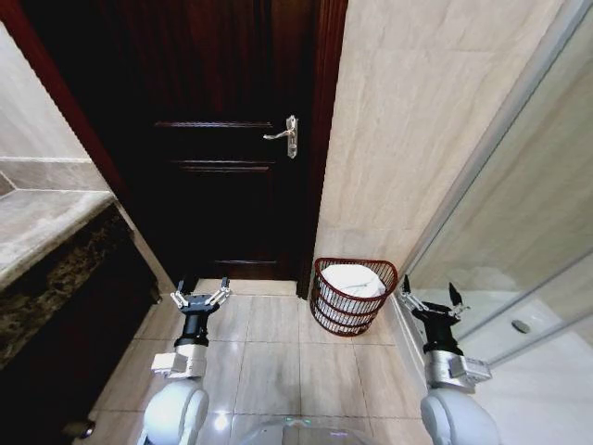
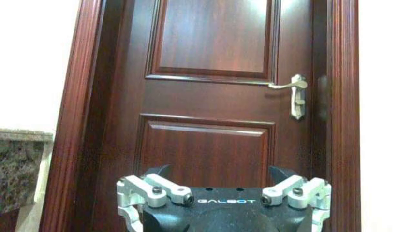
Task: Discard the used towel into the hamper.
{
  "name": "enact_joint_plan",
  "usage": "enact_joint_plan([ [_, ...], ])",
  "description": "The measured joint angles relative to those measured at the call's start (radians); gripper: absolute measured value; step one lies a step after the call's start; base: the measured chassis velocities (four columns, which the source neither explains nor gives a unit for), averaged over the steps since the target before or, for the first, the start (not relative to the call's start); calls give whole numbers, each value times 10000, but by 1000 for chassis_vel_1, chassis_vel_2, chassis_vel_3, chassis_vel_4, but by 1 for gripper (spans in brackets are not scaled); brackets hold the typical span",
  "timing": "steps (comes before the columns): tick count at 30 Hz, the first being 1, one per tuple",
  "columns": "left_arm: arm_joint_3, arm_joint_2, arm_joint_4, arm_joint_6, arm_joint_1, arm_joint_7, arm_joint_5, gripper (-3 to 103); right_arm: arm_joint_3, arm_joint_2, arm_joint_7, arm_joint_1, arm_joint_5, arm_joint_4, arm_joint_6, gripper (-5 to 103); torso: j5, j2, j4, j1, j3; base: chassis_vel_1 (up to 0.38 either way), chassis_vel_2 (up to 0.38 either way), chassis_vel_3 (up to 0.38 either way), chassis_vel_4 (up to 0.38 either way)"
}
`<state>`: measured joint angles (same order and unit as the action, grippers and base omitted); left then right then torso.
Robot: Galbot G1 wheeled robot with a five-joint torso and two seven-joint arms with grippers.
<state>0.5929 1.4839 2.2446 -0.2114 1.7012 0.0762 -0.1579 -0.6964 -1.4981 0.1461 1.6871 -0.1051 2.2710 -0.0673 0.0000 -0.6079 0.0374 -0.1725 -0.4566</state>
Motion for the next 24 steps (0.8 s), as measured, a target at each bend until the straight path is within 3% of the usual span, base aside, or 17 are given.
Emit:
enact_joint_plan([
  [24, 4, 62, 40, 52, 36, -24, 26, 100, 369, -160, 33, 91, 66, 114, 40, 100, 0, -1007, 0, -408, -603, 0, 0, 0, 0],
])
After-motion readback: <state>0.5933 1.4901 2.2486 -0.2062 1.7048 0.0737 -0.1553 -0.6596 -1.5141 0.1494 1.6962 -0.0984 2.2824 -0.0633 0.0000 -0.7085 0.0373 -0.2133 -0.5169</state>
